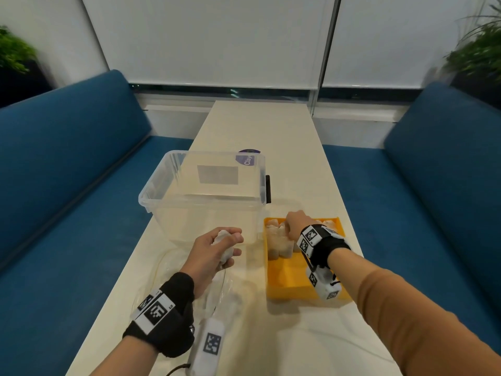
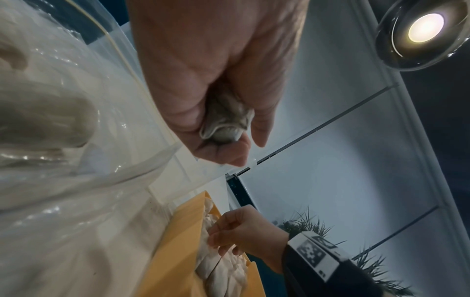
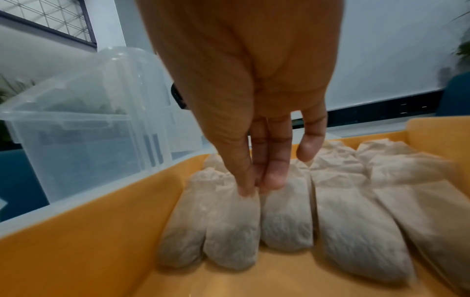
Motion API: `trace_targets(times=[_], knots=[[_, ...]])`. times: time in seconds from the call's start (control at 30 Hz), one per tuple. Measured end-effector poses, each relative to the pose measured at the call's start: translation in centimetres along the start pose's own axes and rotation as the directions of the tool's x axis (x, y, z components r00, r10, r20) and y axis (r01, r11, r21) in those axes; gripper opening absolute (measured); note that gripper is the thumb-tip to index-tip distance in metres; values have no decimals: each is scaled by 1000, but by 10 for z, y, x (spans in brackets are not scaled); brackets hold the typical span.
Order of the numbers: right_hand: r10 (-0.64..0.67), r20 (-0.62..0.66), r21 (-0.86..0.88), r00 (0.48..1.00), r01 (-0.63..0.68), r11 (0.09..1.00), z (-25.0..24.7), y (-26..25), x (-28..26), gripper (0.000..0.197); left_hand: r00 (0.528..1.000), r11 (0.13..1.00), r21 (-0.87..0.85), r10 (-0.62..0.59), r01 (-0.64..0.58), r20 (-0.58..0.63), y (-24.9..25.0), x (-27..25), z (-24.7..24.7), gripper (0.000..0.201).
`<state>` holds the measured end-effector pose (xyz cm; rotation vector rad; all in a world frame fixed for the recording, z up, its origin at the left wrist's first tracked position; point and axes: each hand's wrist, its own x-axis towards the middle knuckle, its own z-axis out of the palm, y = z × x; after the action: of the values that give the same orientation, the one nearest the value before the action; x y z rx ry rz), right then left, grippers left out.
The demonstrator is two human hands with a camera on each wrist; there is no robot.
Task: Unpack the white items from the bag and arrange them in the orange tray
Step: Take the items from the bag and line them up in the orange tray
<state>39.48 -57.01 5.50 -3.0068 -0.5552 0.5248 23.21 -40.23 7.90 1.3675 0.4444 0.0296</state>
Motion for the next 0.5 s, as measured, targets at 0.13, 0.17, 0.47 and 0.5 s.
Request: trace_targets(times=[0.13, 0.17, 0.47, 0.5], knots=[[12, -75, 18, 997, -11, 1000, -5, 2, -1, 19, 998, 991, -118, -68, 69, 10, 1, 2, 5, 26], [10, -100, 48, 995, -5, 999, -9, 2, -3, 19, 994, 980, -171, -103, 106, 26, 3, 3, 7, 30], [-303, -327, 372, 895, 416, 830, -52, -27, -89, 14, 932, 762, -538, -294, 361, 210, 16, 5, 29, 51], [-327, -326, 386, 887, 441, 810, -50, -31, -98, 14, 928, 760, -533, -290, 372, 234, 17, 5, 30, 52]])
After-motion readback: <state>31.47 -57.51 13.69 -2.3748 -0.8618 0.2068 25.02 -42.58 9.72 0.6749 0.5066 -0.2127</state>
